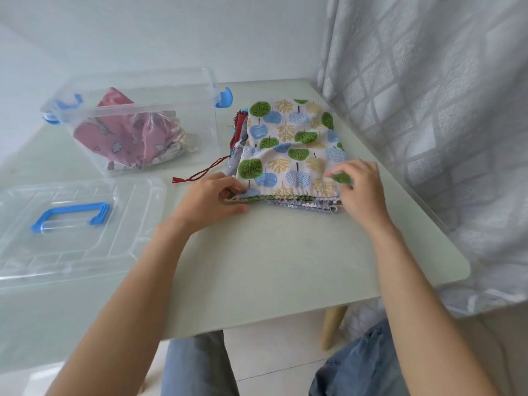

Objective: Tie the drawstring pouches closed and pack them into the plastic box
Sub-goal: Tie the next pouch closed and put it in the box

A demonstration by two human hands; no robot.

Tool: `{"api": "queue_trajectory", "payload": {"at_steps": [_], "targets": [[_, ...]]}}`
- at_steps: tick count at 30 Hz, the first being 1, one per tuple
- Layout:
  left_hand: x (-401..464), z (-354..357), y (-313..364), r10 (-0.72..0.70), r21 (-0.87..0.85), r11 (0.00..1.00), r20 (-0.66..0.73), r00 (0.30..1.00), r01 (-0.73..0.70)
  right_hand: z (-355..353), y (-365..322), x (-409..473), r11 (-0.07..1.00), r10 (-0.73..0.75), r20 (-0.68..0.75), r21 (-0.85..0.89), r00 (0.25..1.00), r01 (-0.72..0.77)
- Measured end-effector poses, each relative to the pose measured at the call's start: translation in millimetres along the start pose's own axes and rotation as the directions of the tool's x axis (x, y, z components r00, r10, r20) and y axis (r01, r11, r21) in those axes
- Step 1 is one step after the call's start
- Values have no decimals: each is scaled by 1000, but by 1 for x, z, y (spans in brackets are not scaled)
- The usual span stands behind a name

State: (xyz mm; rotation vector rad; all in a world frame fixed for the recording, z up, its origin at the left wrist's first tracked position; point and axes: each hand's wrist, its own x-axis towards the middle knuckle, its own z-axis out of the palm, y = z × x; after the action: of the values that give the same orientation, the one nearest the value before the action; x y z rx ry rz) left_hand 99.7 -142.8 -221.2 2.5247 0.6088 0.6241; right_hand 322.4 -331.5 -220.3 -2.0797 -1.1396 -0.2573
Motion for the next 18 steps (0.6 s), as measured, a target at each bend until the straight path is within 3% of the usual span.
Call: {"api": "queue_trajectory", "payload": {"at_steps": [4,9,13,18], "targets": [[-2,-1,-8,-31,-69,997,-46,998,28,-6,25,-22,976,137,30,-174,990,-130],[-5,-6,-11,-46,-91,995,-52,998,42,-11,20,-26,956,292,-69,43,954,-290],[-3,-7,-15,-52,-9,999,-103,993,52,-17,22,-31,952,290,-87,132,953,-277],[-2,-14,-23,-231,-66,973,-328,916,221,-17,20,-30,970,242,-63,48,968,-239]]}}
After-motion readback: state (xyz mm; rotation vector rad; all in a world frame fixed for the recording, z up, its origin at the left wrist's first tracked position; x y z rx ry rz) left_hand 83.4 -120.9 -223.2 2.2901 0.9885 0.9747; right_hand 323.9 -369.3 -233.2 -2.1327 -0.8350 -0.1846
